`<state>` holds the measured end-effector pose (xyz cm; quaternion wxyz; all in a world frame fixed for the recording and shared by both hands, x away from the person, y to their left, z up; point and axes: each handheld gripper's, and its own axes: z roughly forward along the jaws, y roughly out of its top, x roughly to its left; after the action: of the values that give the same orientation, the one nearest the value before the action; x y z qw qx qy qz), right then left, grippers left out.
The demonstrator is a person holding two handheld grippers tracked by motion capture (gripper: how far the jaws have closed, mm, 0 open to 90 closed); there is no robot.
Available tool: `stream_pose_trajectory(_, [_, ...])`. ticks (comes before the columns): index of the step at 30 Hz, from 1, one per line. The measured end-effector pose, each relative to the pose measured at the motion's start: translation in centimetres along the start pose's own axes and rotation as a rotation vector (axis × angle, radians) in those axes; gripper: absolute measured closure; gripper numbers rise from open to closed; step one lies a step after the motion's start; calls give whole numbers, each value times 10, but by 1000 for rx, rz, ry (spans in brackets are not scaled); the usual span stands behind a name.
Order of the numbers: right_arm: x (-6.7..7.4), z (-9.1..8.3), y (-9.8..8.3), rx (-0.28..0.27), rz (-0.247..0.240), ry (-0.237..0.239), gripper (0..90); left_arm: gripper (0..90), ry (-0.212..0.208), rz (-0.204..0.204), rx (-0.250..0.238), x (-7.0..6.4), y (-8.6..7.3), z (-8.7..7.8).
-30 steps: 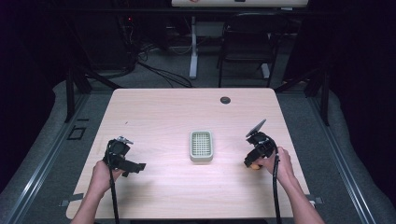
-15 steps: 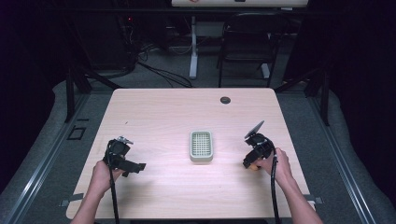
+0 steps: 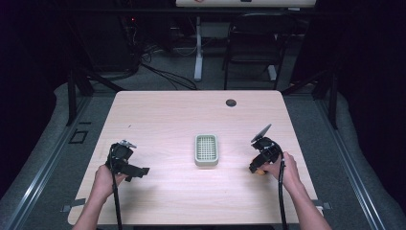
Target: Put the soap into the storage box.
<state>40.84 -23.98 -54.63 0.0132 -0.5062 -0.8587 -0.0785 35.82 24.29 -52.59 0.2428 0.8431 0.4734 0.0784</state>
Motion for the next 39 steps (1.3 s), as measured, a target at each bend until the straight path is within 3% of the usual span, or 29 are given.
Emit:
stream_pose_trajectory(4, [0,0,0,2,-3,-6,253,0,-1,1,1,0,0,0])
stream_pose_trajectory(5, [1,2,-1,-26,19,1,252,0,-1,1,1,0,0,0])
stream_pose_trajectory(9, [0,0,0,9,-9,-8,250,0,-1,1,1,0,0,0])
stream_pose_trajectory(15, [-1,1,-1,6,0,-17,223,0,-2,1,2,0,0,0])
stream_pose_trajectory(22, [2,2,-1,-9,3,-19,259,0,-2,3,1,0,0,0])
stream_pose_trajectory(30, [1,-5,0,2,-17,-18,262,0,-4,1,0,0,0,0])
stream_pose_trajectory(32, [2,-7,-1,-34,8,-4,263,0,-4,2,0,0,0,0])
stream_pose_trajectory(33, [-1,-12,1,16,-38,-17,262,0,-4,3,0,0,0,0])
stream_pose_trajectory(34, [3,-9,-1,-57,27,3,262,0,-4,3,0,0,0,0])
stream_pose_trajectory(38, [2,-12,-1,-28,0,3,262,0,-2,2,1,0,0,-1])
stream_pose_trajectory(39, [4,-8,-3,-87,40,19,262,0,-1,3,0,0,0,-1])
